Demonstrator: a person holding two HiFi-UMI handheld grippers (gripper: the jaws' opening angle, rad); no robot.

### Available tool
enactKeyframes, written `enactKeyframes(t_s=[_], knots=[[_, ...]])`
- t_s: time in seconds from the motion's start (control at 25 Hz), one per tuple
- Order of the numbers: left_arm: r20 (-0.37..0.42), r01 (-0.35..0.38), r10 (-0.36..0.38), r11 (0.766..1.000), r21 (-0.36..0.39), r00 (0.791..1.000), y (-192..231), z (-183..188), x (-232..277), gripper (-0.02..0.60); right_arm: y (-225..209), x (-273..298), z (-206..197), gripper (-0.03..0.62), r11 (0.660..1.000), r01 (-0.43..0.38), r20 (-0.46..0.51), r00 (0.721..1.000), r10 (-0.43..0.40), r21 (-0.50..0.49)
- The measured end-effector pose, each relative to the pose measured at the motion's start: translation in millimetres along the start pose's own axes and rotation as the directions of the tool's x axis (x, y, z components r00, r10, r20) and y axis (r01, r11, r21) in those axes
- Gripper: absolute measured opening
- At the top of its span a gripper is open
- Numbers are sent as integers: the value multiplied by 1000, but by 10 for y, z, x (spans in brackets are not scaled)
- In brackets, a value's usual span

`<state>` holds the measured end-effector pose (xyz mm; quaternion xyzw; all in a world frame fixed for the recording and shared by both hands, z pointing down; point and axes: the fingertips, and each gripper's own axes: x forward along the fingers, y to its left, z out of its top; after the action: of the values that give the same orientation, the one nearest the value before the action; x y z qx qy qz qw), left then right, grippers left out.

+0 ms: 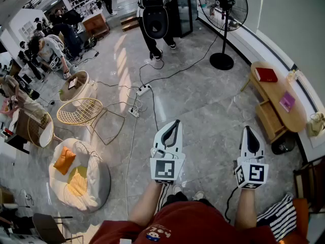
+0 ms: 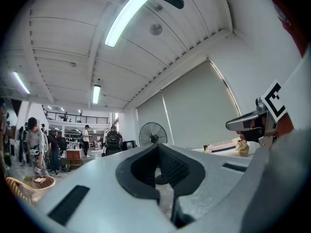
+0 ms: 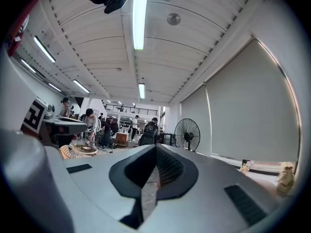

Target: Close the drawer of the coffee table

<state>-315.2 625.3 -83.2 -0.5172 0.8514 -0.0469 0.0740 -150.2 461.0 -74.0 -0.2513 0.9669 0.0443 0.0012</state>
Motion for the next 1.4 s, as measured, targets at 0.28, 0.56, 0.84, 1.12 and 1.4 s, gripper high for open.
enactKeyframes(t_s=[0.28,0.56,0.84,1.12,1.4], knots=[[10,11,-11,1000,11,1000,-184,125,28,0,-117,-72,13,-3,1000,-5,11,1000,5,10],[17,31,-32,999,30,999,-440,157,104,0,-343,-190,-19,-3,999,24,32,999,-25,42],[12,76,-76,997,29,997,-782,164,168,0,-650,-384,-103,-3,995,61,25,998,-63,74],[40,176,-176,984,4,984,-1237,238,270,109,-871,-556,-161,-3,994,69,37,997,-72,87],[3,185,-185,982,-43,983,-1464,182,346,192,-1112,-783,-246,-3,988,126,28,991,-129,93]])
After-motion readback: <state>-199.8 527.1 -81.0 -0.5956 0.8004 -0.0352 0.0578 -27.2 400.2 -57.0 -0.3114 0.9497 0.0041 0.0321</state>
